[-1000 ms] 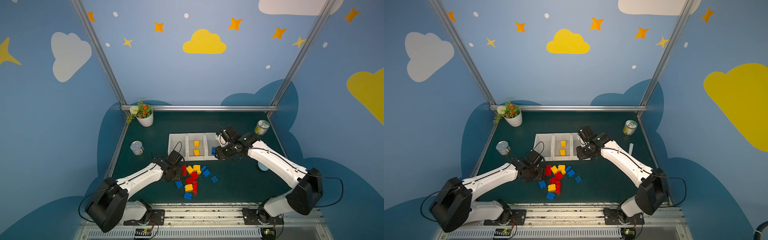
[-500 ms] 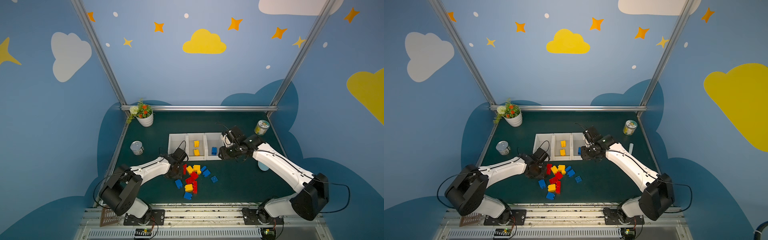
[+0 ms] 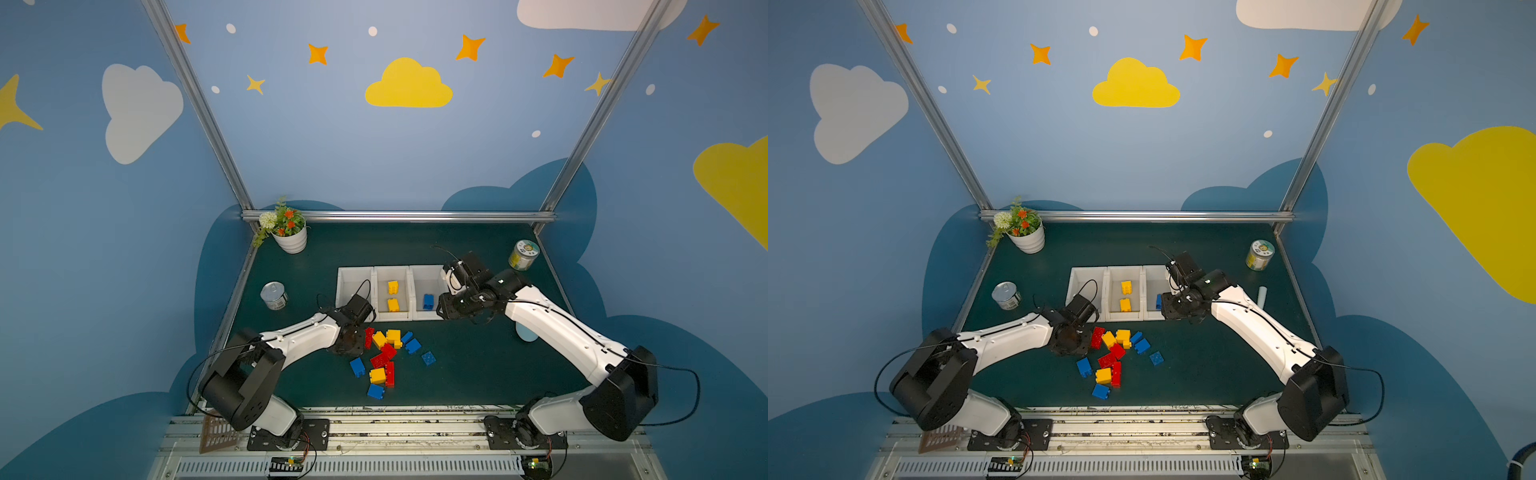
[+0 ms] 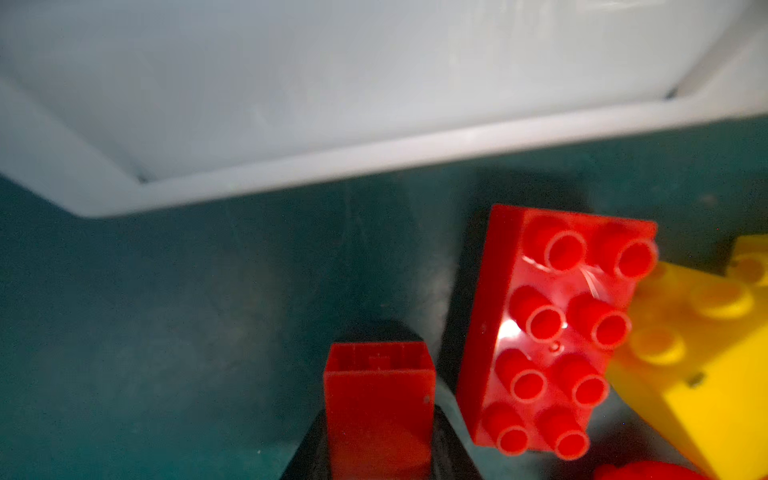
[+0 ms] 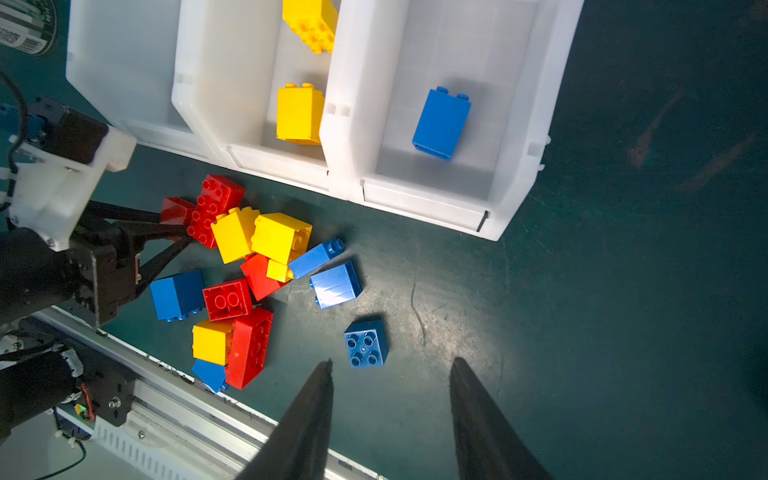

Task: Sort the legos into containers by color
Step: 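Grasp the small red brick with the left gripper and lift it, then carry the red brick into the compartment nearest the left arm and release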

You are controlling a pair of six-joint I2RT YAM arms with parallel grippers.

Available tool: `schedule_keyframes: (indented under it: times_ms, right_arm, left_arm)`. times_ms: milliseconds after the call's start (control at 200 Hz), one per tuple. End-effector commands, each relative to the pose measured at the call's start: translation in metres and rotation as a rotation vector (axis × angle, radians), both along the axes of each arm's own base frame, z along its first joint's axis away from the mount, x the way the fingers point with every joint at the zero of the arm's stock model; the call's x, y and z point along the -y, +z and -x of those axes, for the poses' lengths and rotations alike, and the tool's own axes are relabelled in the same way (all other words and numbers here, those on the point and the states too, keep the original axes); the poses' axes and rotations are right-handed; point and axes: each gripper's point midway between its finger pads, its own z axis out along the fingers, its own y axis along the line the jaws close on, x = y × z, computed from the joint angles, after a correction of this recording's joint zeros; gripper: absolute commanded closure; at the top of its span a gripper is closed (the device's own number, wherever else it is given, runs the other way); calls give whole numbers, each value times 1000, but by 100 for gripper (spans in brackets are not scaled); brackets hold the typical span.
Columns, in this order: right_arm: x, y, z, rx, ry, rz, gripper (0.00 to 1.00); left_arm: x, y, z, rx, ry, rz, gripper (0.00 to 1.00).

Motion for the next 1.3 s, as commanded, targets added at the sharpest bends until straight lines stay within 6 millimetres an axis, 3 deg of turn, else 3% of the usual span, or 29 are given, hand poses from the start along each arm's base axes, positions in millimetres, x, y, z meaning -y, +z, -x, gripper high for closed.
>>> schedule_keyframes:
  times_ms: [0, 400, 791, 1041, 1297]
  right_arm:
    - [2, 6, 0, 9, -11, -13, 54]
    - [5, 5, 1, 14, -15, -15, 55]
    - [5, 7, 2, 12, -17, -22, 55]
    - [12, 9, 5, 25, -27, -16, 56]
    - [14, 10, 8, 23, -29, -17, 56]
  left_arm:
    - [-2, 0, 1, 8, 20, 10, 66]
    - [-2, 14, 2, 42, 26, 41, 70]
    - [-5, 57, -11, 158, 61, 71, 71]
    - [-3, 94, -45, 272, 66, 140, 72]
    - [-9, 90, -100, 255, 101, 198, 70]
